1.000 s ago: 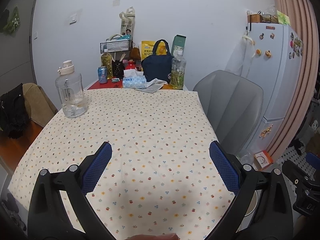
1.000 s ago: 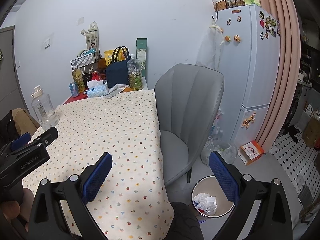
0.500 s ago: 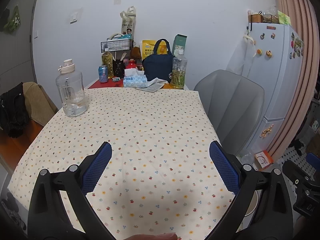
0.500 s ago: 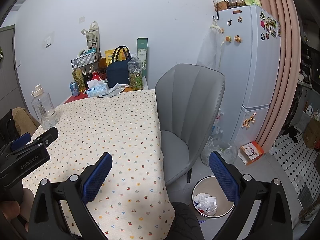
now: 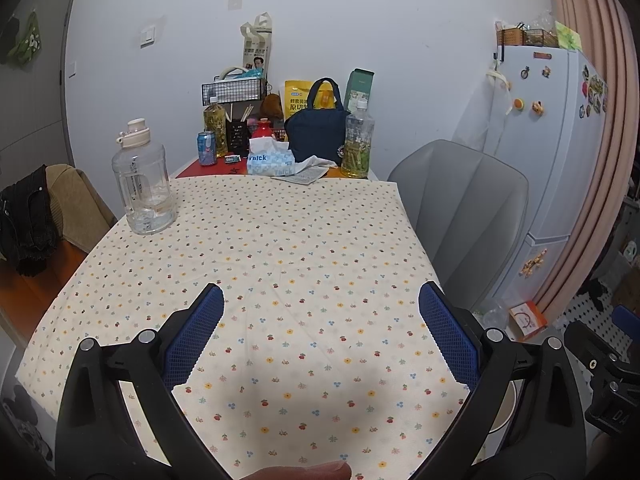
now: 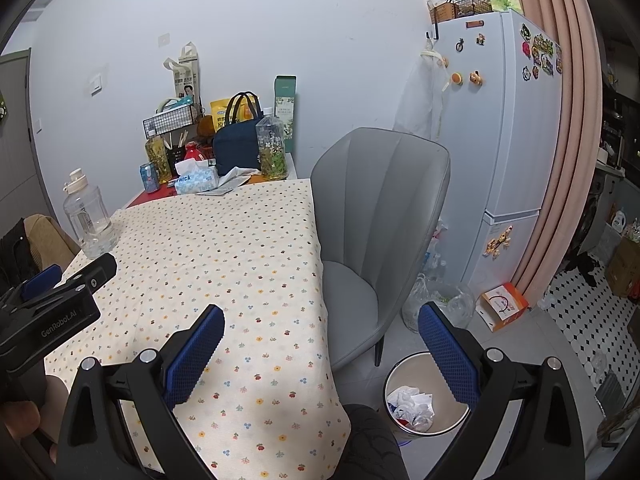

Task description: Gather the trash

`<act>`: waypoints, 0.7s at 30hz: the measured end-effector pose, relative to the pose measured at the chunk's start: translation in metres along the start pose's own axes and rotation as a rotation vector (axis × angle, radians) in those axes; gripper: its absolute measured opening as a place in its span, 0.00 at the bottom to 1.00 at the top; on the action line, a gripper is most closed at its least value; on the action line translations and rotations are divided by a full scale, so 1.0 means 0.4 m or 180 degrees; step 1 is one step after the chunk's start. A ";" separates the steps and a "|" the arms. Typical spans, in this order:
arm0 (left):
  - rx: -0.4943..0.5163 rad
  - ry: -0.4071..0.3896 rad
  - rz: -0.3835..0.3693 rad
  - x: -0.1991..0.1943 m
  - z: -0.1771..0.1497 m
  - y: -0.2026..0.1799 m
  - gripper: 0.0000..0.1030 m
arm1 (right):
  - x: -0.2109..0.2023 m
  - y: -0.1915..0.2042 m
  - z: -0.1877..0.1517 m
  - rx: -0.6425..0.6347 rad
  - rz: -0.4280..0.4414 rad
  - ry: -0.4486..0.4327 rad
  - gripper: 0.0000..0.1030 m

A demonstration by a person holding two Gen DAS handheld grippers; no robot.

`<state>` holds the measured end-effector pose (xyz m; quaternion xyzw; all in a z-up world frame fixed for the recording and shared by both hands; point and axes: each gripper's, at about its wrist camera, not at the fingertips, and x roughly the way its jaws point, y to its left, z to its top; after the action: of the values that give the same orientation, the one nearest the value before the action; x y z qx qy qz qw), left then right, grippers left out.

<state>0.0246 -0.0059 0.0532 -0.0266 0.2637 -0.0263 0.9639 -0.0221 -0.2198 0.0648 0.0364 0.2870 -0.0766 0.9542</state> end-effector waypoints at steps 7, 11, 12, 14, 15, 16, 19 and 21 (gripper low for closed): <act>0.0004 0.0010 -0.0002 -0.003 -0.002 -0.004 0.94 | 0.001 0.001 -0.002 0.0001 0.0003 0.0015 0.92; 0.0003 0.0013 -0.0004 -0.002 -0.002 -0.004 0.94 | 0.002 0.001 -0.002 0.0002 0.0002 0.0017 0.92; 0.0004 0.0016 -0.0004 -0.002 -0.002 -0.005 0.94 | 0.002 0.001 -0.002 0.0002 0.0000 0.0016 0.92; 0.0004 0.0018 -0.0002 -0.001 -0.003 -0.006 0.94 | 0.002 0.000 -0.004 0.0002 0.0001 0.0019 0.92; 0.0004 0.0019 -0.0006 -0.001 -0.003 -0.006 0.94 | 0.002 0.000 -0.004 0.0001 0.0000 0.0017 0.92; 0.0005 0.0019 -0.0007 -0.001 -0.004 -0.006 0.94 | 0.002 0.000 -0.004 0.0000 0.0001 0.0016 0.92; 0.0002 0.0020 -0.0005 -0.001 -0.005 -0.006 0.94 | 0.002 0.000 -0.004 0.0001 0.0001 0.0021 0.92; 0.0004 0.0021 -0.0005 -0.001 -0.005 -0.007 0.94 | 0.002 -0.001 -0.004 0.0001 0.0001 0.0019 0.92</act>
<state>0.0232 -0.0086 0.0519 -0.0262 0.2669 -0.0273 0.9630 -0.0222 -0.2200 0.0631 0.0367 0.2899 -0.0763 0.9533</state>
